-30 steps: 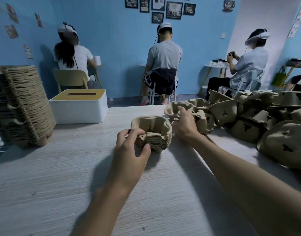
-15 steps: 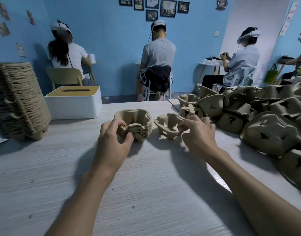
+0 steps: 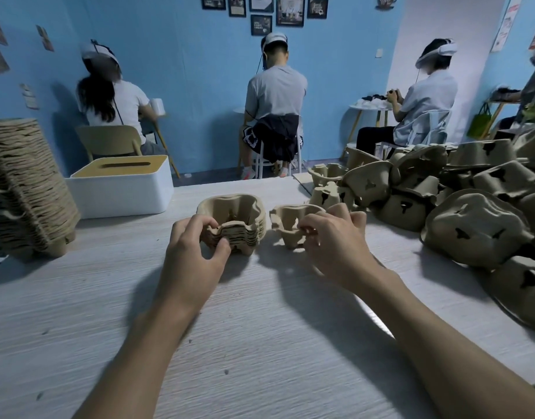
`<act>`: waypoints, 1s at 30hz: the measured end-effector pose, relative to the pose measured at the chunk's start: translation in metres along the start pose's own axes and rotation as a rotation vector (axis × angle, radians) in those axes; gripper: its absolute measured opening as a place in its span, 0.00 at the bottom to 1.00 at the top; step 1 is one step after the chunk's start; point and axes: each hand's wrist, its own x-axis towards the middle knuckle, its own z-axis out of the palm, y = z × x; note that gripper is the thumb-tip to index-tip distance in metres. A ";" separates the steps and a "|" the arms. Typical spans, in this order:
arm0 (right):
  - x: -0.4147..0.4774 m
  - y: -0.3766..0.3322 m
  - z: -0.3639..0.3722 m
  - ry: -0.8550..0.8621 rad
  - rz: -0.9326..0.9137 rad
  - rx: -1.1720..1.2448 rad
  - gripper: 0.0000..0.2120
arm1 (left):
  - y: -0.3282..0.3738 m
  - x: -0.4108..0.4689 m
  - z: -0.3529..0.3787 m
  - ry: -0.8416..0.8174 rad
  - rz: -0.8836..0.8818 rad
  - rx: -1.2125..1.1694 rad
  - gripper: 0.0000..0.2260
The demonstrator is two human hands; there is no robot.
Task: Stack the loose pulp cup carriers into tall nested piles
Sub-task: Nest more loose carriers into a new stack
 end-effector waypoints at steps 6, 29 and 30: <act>-0.005 0.001 -0.001 -0.085 -0.102 -0.075 0.11 | -0.001 0.000 0.000 -0.004 -0.003 0.000 0.08; 0.003 0.004 -0.008 0.412 -0.299 0.436 0.05 | 0.009 -0.011 0.013 -0.167 0.092 -0.203 0.26; 0.002 0.003 -0.008 0.394 -0.306 0.447 0.06 | 0.008 -0.011 0.014 -0.162 0.082 -0.210 0.31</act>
